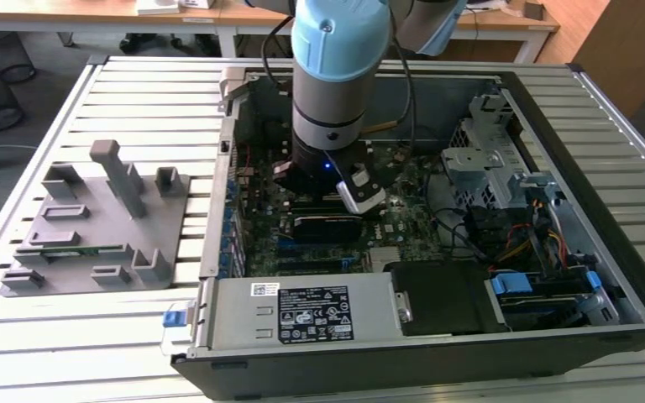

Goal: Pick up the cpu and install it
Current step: 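Install the second cpu locking lever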

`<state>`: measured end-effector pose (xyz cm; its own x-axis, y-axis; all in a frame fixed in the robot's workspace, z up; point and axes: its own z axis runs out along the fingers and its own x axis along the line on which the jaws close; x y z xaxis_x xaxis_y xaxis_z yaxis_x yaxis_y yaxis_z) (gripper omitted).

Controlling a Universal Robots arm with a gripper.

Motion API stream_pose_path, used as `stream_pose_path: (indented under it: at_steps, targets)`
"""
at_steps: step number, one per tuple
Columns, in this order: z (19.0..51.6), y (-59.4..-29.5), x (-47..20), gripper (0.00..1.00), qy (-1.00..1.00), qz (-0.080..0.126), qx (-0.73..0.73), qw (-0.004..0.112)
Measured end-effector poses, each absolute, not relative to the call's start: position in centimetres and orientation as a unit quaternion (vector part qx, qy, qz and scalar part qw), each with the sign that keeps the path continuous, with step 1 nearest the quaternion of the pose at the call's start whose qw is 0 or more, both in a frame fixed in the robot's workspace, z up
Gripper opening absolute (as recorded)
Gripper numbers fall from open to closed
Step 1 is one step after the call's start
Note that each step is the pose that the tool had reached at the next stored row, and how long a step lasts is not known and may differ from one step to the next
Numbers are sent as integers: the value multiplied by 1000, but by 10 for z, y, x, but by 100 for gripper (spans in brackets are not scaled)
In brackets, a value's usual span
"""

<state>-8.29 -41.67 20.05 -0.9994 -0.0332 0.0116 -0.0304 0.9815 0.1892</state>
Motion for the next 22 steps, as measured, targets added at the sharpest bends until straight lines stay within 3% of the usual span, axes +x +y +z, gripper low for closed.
stream_pose_path:
  at_steps: [22]
  targets:
    - [192, -417, -88, 11, -992, -125, 16, 7]
